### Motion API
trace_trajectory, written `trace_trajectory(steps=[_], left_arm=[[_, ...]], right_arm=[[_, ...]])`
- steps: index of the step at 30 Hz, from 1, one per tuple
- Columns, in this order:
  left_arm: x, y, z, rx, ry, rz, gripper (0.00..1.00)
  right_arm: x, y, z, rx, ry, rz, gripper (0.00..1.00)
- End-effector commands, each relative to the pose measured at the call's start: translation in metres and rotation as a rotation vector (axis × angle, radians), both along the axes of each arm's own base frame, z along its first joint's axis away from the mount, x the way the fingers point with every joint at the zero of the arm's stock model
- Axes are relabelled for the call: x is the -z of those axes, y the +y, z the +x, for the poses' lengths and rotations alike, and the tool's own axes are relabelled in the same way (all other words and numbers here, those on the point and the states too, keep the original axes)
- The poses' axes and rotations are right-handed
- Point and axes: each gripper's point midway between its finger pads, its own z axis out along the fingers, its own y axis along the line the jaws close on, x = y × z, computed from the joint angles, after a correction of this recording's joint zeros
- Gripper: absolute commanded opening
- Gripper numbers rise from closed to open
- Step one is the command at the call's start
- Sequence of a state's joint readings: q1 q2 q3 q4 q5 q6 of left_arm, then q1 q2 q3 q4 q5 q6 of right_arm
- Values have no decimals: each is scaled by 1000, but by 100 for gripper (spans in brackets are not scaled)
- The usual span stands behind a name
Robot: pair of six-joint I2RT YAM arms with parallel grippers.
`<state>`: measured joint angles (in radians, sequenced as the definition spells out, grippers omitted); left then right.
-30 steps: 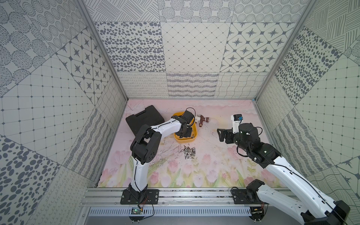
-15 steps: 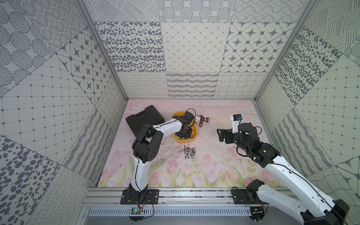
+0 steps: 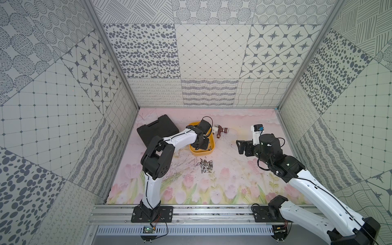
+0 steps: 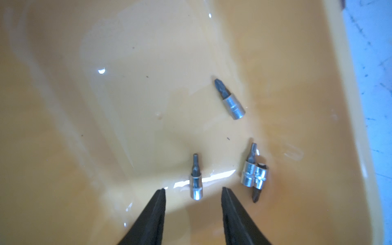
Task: Put the bit on the desktop into the storage box
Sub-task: Place the screwdriver bit in the storage box, then pick up the screwdriver bit from the center of the board.
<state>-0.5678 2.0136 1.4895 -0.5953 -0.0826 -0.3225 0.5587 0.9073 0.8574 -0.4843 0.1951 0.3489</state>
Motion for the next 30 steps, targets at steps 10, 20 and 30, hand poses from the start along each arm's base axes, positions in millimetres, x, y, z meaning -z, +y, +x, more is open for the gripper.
trace_trajectory(steps=[10,20,30], left_arm=[[-58,12,-13,32,-116,-56,76],[-99,35,-46,65,-273,-79,89],[-104,60,-91,113,-329,-91,99]], right_arm=[[-2,0,3,6,-9,12,96],[2,3,5,3,2,14,96],[7,12,12,-11,17,35,97]])
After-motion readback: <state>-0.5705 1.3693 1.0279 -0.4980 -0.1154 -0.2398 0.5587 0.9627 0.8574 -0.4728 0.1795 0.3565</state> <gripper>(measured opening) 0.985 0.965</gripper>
